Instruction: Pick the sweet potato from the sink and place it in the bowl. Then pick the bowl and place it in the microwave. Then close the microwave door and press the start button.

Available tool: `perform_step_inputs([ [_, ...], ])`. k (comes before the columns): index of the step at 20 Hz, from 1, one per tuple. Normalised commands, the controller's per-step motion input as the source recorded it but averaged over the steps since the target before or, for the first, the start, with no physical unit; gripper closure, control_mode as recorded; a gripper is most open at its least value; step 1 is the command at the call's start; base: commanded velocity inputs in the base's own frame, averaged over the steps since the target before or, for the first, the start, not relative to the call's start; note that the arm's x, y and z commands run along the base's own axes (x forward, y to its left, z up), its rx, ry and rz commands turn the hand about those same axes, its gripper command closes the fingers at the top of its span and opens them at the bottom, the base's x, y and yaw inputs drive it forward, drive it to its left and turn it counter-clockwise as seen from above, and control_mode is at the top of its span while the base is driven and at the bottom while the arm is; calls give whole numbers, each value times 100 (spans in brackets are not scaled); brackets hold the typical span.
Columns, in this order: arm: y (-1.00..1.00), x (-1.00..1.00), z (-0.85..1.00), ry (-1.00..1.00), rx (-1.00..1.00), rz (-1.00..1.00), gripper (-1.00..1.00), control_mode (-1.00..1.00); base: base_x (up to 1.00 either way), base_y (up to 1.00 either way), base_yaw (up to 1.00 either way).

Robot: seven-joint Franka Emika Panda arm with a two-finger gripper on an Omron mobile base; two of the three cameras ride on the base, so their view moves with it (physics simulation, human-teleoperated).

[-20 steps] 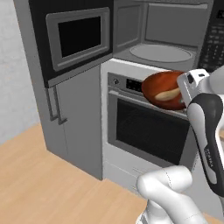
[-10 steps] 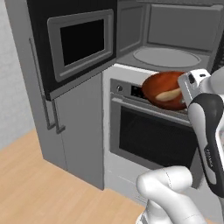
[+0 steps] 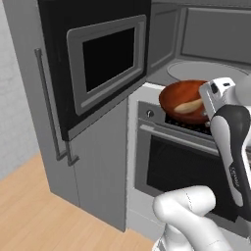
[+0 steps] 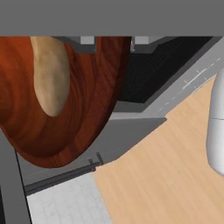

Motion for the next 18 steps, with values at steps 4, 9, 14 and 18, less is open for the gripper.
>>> perform_step_inputs([
  [4, 0, 0, 0, 0, 0, 0, 100, 100, 36, -2, 0],
  [9, 0, 0, 0, 0, 0, 0, 100, 100, 3, -4, 2],
  [14, 0, 0, 0, 0, 0, 0, 100, 100, -1, -3, 11],
  [18, 0, 0, 0, 0, 0, 0, 100, 100, -2, -2, -1],
])
